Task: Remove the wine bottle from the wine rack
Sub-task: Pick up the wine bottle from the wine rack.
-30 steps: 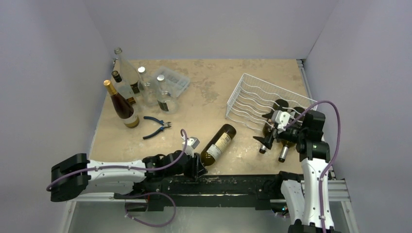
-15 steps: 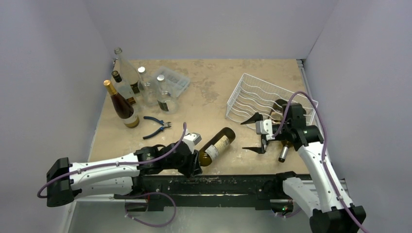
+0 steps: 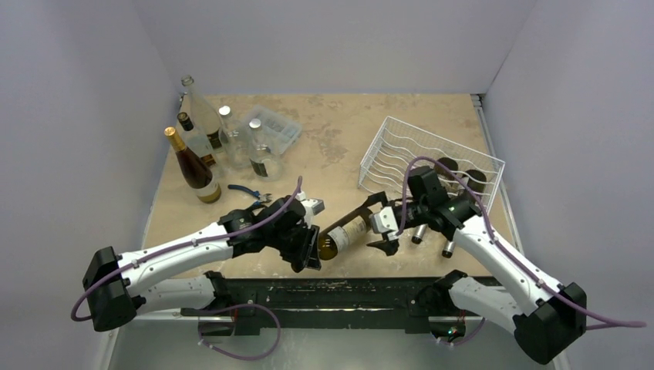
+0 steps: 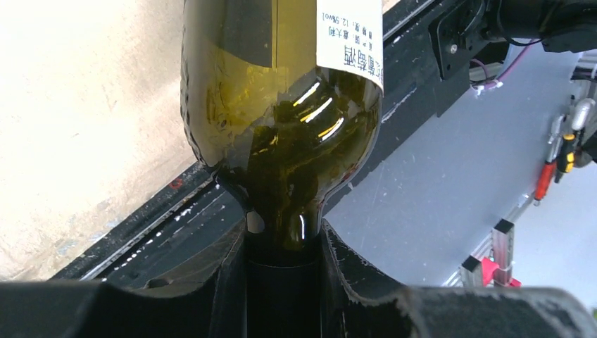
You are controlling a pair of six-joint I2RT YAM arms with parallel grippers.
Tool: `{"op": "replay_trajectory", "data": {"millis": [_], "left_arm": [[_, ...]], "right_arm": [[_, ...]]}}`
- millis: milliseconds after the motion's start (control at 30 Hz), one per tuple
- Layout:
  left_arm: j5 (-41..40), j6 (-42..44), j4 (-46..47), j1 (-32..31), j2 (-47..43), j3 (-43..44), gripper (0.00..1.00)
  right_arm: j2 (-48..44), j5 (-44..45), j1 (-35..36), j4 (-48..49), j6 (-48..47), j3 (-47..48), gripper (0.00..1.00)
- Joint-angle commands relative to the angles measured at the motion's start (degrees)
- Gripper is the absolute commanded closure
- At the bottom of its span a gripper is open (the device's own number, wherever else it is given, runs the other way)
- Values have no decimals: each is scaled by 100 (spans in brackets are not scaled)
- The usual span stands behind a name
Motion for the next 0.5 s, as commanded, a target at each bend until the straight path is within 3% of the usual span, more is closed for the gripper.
{"op": "replay_trajectory", "data": {"millis": [0, 467], "left_arm": [[807, 233, 478, 202, 150, 677, 100], [1365, 256, 249, 320, 918, 1419, 100]], "right_arm": [[49, 794, 541, 994, 288, -240, 1], [476, 1889, 1887, 2150, 655, -811, 1]]}}
